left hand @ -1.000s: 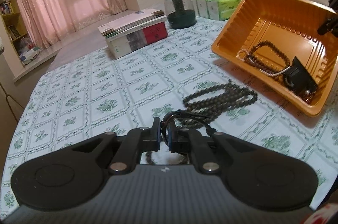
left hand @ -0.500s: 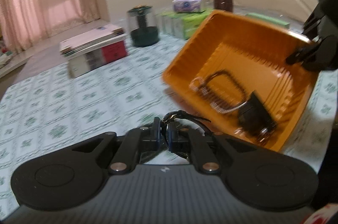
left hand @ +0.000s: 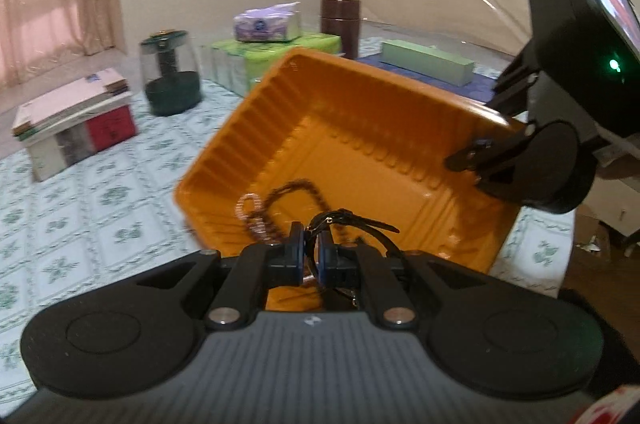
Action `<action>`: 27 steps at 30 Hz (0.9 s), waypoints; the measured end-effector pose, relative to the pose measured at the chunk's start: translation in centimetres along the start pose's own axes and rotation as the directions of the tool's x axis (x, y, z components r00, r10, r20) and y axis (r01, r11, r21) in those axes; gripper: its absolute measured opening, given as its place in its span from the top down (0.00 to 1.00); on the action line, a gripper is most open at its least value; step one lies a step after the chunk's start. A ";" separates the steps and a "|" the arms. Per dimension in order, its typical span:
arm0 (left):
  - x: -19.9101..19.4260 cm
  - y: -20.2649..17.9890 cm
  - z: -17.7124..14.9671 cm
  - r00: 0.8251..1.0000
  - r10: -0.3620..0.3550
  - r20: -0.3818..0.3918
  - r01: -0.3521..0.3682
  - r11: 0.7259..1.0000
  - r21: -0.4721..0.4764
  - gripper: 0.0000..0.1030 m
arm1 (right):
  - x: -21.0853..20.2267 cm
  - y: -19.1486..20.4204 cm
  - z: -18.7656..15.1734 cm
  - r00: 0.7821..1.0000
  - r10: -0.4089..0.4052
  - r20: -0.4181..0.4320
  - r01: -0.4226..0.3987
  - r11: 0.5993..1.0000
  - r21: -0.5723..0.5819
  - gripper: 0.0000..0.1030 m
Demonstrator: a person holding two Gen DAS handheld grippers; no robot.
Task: Organize jewelry
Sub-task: 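Carry the black watch into the tray and open the left gripper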
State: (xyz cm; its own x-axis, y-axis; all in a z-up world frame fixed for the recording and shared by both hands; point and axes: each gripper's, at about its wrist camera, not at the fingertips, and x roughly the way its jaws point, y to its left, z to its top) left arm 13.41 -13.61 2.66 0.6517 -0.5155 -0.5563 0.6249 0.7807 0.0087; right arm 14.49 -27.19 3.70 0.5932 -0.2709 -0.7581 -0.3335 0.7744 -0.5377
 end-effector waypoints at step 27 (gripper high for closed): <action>-4.5 6.1 -5.3 0.994 0.110 -0.026 -0.113 0.982 -0.152 0.76 | 0.0 0.0 -0.2 1.000 0.001 0.001 -0.001 1.000 0.007 0.91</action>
State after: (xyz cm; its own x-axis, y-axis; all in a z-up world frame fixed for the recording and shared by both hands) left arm 12.02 -4.70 0.83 0.7054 -0.4167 -0.5734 0.4743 0.8786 -0.0550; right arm 14.30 -27.28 3.65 0.5934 -0.2696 -0.7584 -0.3287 0.7789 -0.5341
